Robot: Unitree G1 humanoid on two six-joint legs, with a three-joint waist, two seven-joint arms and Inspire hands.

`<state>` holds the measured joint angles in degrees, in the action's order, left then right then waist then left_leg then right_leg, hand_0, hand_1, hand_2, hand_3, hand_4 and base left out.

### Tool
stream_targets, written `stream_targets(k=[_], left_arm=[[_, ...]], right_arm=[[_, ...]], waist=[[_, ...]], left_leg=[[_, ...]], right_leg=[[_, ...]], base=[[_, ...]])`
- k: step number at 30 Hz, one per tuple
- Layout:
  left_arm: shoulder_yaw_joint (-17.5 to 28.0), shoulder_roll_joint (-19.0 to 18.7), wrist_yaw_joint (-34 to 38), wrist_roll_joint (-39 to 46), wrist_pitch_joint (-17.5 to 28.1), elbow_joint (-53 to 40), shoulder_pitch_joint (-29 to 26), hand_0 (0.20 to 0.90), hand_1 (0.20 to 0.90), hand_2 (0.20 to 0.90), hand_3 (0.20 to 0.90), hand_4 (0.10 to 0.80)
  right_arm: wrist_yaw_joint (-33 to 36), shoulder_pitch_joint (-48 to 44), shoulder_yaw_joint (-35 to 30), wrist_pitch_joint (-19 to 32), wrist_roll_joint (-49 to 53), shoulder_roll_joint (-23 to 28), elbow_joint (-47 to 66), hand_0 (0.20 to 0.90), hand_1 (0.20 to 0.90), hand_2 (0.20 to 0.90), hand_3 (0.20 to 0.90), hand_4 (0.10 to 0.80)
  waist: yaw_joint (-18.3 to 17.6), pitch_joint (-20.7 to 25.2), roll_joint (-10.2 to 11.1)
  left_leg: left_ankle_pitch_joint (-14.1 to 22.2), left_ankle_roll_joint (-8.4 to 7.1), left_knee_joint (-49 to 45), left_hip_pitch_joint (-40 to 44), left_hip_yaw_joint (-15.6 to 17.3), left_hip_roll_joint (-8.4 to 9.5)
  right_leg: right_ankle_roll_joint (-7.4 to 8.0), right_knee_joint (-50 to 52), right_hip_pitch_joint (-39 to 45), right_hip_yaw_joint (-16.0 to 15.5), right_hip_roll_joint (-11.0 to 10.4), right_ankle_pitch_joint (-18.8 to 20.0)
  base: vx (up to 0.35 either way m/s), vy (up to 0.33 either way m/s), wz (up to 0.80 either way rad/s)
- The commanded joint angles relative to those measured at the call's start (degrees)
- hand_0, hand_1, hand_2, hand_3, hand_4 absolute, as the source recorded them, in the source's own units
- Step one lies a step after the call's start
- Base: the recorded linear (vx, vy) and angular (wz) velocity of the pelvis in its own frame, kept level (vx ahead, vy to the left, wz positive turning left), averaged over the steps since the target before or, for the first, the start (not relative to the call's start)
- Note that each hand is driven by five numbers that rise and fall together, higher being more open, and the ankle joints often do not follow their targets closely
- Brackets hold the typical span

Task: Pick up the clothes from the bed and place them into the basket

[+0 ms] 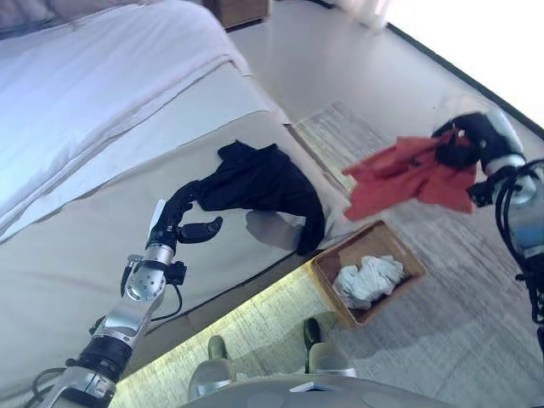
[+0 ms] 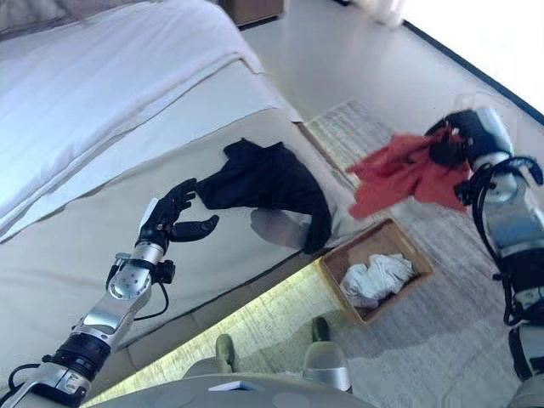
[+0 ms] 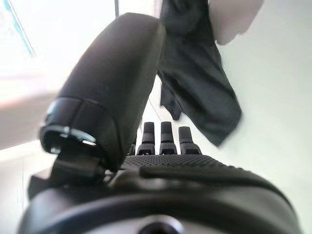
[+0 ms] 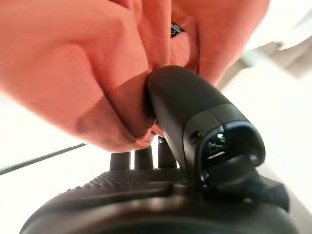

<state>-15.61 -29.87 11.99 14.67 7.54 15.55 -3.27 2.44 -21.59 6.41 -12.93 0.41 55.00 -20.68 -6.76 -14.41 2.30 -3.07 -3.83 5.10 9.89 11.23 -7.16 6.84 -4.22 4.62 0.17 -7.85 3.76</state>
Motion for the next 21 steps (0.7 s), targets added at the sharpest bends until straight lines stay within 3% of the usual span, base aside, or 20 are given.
stream_targets(k=[1,7,21], left_arm=[[0.1,0.0,0.4,-3.3,3.2,0.8,-2.4,0.900,0.900,0.900,0.900,0.800],[-0.9,0.9,-0.4,-4.5,2.4,0.4,-3.6,0.900,0.900,0.900,0.900,0.800],[-4.0,2.3,-0.8,-4.0,3.0,0.3,-5.5,0.900,0.900,0.900,0.900,0.800]], right_arm=[[3.2,-1.0,-3.9,2.2,-3.3,1.7,5.7,0.300,0.300,0.300,0.200,0.100],[2.8,5.5,-5.7,3.8,-3.5,-3.2,3.4,0.300,0.300,0.300,0.200,0.100],[3.0,1.0,0.2,5.7,-2.6,-3.7,-8.9,0.300,0.300,0.300,0.200,0.100]], waist=[[-0.2,6.5,-0.1],[-2.3,5.4,-1.2],[-2.6,3.1,-5.0]], left_leg=[[2.2,-1.52,-0.1,0.5,0.7,-4.21],[2.6,-1.44,-0.1,1.4,1.7,-4.35],[2.7,-2.78,-0.2,1.6,3.1,-4.56]], right_leg=[[0.40,4.9,-3.3,-0.2,-1.5,0.3],[0.14,6.8,-4.8,1.9,-0.7,-0.2],[-0.57,5.9,-6.2,2.7,-0.7,0.3]], base=[[-0.013,-0.048,-0.32],[-0.013,-0.054,-0.22],[-0.014,-0.032,-0.05]])
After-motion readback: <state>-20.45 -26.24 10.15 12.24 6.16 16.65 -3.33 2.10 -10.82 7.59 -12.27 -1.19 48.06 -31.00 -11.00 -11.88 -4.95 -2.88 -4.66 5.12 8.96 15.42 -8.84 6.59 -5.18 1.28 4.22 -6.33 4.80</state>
